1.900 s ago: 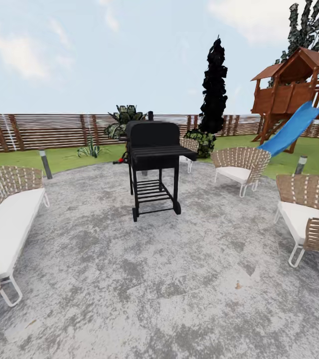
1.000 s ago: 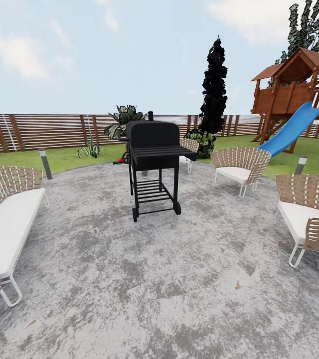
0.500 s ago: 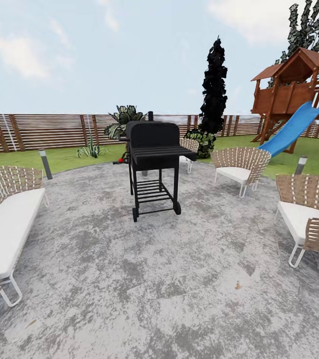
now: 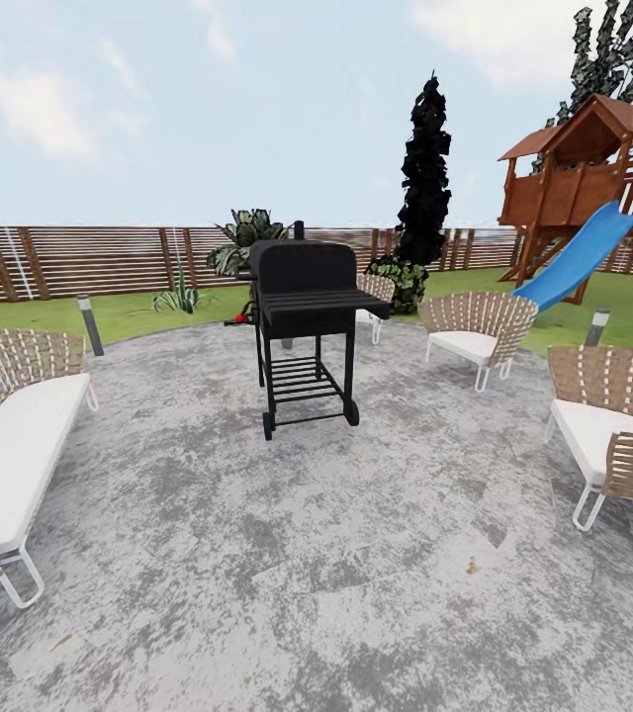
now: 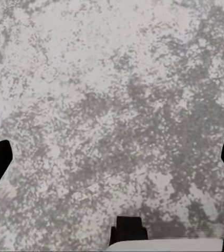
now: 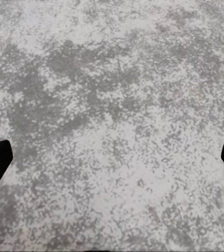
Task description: Pick up the pesticide atomizer in the garden and spray insectifuge to fully cover both potted plants in the garden.
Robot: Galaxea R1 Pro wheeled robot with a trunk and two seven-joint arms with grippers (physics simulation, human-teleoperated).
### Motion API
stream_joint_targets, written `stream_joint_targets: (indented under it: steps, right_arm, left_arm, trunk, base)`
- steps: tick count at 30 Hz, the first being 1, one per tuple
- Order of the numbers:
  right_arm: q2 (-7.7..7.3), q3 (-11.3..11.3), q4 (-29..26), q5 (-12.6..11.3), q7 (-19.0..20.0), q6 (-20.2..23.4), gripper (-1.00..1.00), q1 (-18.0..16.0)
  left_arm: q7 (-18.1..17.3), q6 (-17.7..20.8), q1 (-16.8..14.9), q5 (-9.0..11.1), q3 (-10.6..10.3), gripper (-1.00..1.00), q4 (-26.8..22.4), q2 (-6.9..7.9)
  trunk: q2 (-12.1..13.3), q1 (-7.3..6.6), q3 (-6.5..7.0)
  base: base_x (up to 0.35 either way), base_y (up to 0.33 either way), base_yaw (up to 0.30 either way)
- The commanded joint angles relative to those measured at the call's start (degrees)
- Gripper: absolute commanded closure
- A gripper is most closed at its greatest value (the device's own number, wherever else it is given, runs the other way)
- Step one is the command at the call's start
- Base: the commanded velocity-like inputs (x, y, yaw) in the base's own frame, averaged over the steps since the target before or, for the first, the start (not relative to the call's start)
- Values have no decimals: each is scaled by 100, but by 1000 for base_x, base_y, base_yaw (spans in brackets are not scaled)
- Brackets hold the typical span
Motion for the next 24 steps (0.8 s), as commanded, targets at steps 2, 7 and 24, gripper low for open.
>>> stream_joint_targets:
  steps: [2, 7, 24]
  right_arm:
    - [-1, -4, -236, -3, -3, -88, -100, -86]
    - [-2, 1, -427, 15, 22, -139, -100, -367]
    - [-20, 2, -393, 15, 6, -139, -100, -375]
  left_arm:
    - [-6, -21, -227, 7, -3, -100, -85, -34]
    - [-3, -27, -770, 3, 7, -100, -113, -44]
    - [-15, -74, -726, 17, 11, -100, -51, 0]
  trunk:
    - [-3, 0, -6]
    - [-3, 0, -6]
    - [-3, 0, -11]
  base:
    - [0, 0, 0]
    - [0, 0, 0]
    - [-45, 11, -253]
